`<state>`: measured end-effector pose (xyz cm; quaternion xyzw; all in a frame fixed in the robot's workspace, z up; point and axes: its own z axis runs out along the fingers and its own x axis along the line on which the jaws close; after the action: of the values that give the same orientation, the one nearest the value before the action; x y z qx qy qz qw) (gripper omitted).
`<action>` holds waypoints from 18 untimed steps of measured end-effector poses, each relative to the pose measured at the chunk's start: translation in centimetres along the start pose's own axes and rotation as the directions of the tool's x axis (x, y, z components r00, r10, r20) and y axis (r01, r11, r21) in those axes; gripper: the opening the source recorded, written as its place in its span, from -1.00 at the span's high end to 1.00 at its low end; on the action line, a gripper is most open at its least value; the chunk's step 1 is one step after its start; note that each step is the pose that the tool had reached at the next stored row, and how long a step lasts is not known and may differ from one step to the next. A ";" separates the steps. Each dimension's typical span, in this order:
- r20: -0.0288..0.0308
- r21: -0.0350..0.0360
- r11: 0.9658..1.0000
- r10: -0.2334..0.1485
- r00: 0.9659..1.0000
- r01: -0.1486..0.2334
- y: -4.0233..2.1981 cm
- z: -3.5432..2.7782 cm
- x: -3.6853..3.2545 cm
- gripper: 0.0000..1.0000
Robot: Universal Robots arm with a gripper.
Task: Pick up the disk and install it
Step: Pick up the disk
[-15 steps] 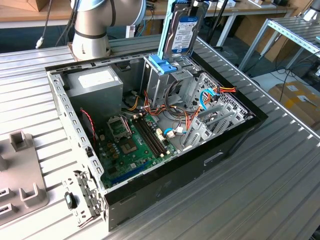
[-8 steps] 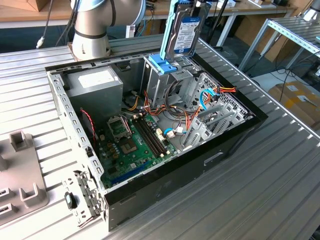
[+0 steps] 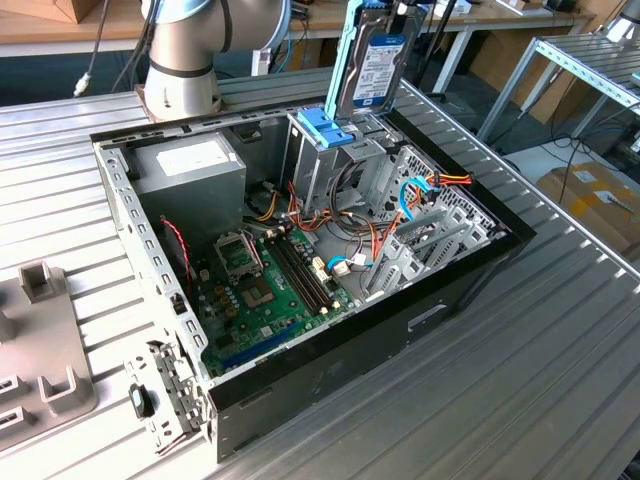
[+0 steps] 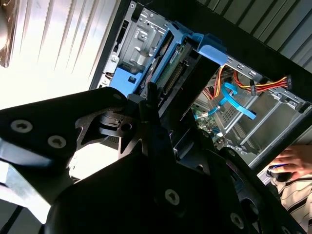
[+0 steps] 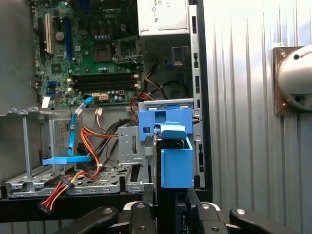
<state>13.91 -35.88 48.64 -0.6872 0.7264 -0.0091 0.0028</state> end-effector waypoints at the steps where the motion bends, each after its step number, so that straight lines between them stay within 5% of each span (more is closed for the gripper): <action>1: 0.000 0.000 1.000 0.000 1.000 0.000 -0.08 0.00 0.01 0.30; 18: -0.005 0.000 1.000 0.000 1.000 0.000 -1.85 0.12 0.29 0.30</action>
<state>15.74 -36.27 48.56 -0.6872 0.7264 -0.0111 0.0009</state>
